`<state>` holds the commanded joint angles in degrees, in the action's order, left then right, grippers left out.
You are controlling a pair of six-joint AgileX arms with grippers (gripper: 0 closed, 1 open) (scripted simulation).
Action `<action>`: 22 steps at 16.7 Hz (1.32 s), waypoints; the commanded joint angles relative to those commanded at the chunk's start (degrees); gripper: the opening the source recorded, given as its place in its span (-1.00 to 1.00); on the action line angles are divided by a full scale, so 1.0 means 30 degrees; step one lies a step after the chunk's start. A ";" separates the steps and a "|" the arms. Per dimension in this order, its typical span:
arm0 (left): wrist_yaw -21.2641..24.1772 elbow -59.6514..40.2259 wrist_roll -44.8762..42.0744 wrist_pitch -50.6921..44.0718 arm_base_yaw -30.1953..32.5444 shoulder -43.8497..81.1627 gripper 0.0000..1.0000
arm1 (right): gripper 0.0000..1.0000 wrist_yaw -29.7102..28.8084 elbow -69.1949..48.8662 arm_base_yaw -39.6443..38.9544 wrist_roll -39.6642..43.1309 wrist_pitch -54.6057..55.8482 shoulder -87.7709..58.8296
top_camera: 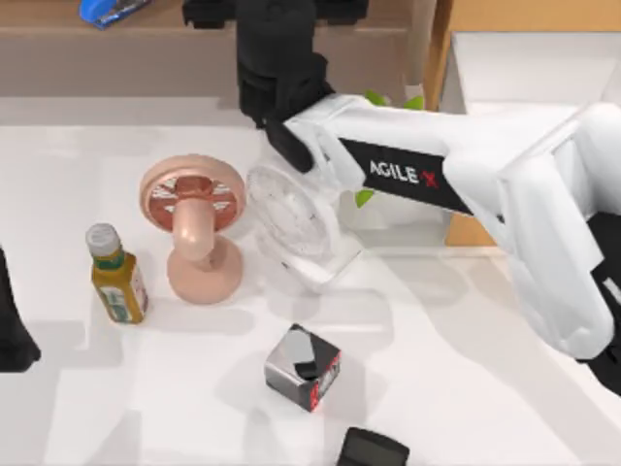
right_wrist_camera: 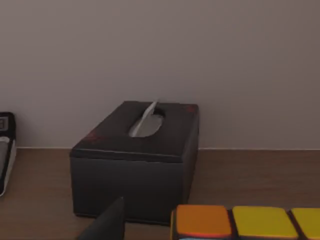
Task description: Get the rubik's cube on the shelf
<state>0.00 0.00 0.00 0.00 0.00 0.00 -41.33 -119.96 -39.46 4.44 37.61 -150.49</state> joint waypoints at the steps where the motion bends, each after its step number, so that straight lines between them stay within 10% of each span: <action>1: 0.0000 0.0000 0.0000 0.0000 0.0000 0.0000 1.00 | 1.00 0.0000 0.0000 0.0000 0.0000 0.0000 0.0000; 10: 0.0000 0.0000 0.0000 0.0000 0.0000 0.0000 1.00 | 1.00 0.0937 0.2931 -0.0015 0.2091 0.2810 0.1925; 22: 0.0000 0.0000 0.0000 0.0000 0.0000 0.0000 1.00 | 1.00 0.5999 2.4334 0.0288 1.5994 1.7750 1.1200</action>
<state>0.00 0.00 0.00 0.00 0.00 0.00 -23.34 -46.96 -38.60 52.43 90.86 -116.89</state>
